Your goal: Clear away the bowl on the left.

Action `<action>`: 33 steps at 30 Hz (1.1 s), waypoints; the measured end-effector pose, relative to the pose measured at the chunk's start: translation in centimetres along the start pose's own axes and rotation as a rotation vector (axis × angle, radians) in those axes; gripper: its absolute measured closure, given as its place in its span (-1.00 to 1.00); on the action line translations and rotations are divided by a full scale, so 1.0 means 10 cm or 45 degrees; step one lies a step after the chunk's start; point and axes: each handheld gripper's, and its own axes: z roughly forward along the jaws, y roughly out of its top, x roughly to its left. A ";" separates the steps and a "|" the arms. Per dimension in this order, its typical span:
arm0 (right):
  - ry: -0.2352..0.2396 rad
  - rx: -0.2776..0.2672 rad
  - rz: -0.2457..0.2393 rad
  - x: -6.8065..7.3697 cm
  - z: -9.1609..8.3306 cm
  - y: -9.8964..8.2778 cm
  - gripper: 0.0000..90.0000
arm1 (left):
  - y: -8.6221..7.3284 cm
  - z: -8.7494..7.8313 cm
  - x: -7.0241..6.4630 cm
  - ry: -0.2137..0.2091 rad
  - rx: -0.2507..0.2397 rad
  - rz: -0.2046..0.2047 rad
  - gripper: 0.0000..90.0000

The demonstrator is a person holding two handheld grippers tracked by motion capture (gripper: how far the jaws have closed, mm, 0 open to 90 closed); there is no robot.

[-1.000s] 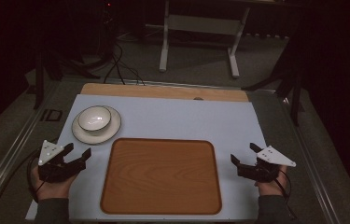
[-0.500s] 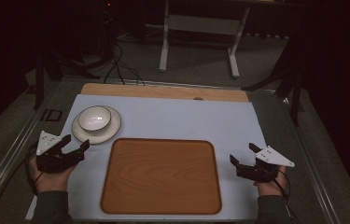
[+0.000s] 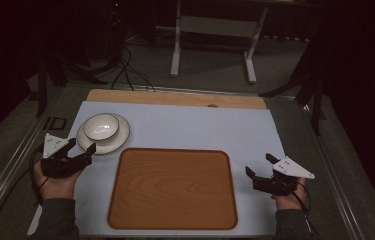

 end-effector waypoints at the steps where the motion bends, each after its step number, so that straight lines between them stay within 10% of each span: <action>1: 0.000 0.000 0.001 0.00 0.00 0.00 -0.71 | 0.01 0.01 0.01 -0.003 -0.003 -0.008 -0.29; 33: 0.016 0.001 -0.009 0.01 0.01 0.01 -0.71 | 0.20 0.25 0.13 0.015 0.020 -0.007 -0.27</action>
